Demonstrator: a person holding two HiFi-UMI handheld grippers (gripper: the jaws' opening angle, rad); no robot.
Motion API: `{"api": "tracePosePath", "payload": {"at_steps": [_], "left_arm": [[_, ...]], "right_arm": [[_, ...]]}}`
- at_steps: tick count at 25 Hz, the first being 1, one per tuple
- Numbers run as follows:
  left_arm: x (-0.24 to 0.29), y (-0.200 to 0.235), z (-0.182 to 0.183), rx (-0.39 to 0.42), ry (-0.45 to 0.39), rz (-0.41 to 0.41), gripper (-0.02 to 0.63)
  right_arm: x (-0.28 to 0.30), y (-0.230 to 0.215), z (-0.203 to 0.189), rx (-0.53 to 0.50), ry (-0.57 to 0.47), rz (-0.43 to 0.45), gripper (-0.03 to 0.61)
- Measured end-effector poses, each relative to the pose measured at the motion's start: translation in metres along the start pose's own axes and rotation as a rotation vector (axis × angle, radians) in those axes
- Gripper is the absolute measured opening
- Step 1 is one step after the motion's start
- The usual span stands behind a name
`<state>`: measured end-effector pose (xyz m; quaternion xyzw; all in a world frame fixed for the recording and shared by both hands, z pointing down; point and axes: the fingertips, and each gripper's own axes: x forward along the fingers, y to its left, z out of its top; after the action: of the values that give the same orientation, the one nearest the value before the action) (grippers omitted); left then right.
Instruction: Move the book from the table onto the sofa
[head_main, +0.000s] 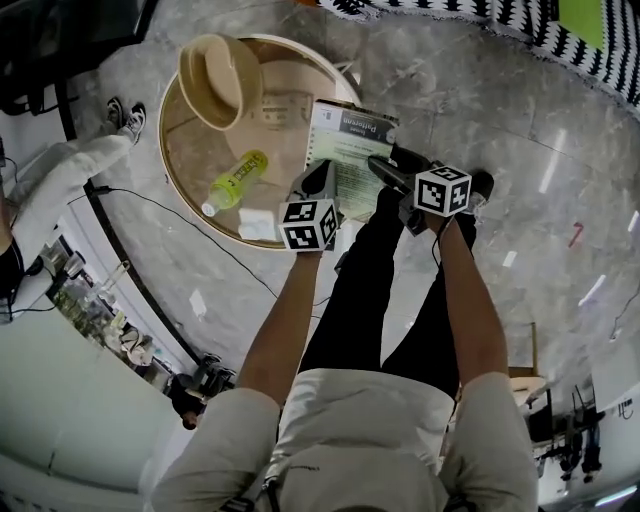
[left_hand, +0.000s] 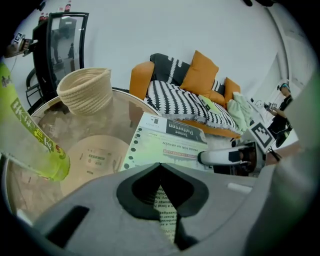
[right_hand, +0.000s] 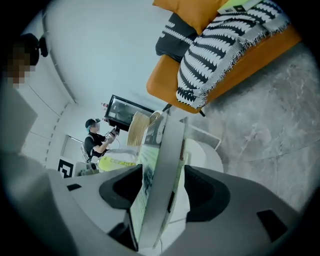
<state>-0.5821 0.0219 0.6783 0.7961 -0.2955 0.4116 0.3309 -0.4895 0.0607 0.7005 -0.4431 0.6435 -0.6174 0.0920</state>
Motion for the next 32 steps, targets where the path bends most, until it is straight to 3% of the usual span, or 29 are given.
{"api": "tracePosePath", "payload": {"at_steps": [8, 12, 18, 26, 32], "left_arm": [[0.001, -0.007, 0.002, 0.033, 0.001, -0.021, 0.008], [0.0, -0.009, 0.0, 0.019, 0.002, -0.02, 0.008], [-0.001, -0.012, -0.001, 0.066, 0.041, -0.032, 0.008], [-0.004, -0.029, 0.008, 0.097, 0.069, -0.071, 0.008], [-0.019, -0.035, 0.028, 0.074, 0.051, -0.071, 0.008]], "right_arm": [[0.006, 0.001, 0.003, 0.098, -0.048, 0.111, 0.224], [0.003, 0.002, 0.001, 0.128, -0.053, 0.12, 0.212], [-0.005, 0.005, -0.002, 0.144, -0.046, 0.107, 0.2], [-0.033, 0.023, 0.018, 0.114, -0.101, 0.042, 0.183], [-0.056, 0.045, 0.028, 0.034, -0.08, -0.099, 0.176]]}}
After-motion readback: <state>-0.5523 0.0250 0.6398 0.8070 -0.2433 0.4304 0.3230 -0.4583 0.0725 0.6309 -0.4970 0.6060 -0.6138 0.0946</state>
